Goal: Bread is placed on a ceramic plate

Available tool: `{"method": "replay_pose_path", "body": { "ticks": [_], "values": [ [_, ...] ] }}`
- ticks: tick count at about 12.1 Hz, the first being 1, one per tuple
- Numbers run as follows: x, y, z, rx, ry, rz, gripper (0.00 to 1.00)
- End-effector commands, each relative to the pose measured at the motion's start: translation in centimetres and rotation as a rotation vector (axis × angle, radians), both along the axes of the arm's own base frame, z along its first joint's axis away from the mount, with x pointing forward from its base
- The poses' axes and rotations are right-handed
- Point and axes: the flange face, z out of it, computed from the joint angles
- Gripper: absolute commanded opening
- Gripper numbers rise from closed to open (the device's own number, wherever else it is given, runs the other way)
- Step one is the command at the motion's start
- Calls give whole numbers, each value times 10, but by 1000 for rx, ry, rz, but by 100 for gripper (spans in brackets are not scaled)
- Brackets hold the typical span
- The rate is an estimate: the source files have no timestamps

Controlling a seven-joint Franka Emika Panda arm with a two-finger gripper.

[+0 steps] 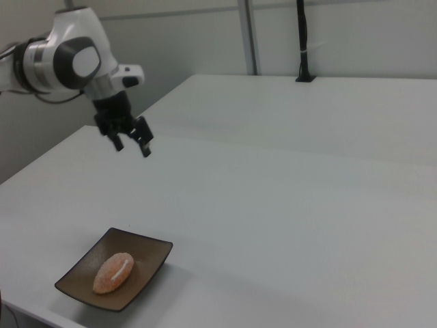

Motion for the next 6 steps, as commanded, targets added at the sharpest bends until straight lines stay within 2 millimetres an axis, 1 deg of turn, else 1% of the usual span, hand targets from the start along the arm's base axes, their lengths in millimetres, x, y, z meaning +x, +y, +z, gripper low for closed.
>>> {"method": "replay_pose_path", "body": {
  "ticks": [1, 2, 3, 5, 6],
  "values": [
    [31, -22, 19, 27, -41, -134, 100],
    [37, -49, 29, 34, -51, -177, 100],
    [34, -56, 28, 14, -19, -163, 100],
    [24, -58, 33, -5, 41, -59, 100],
    [18, -58, 36, -6, 48, -43, 100]
  ]
}}
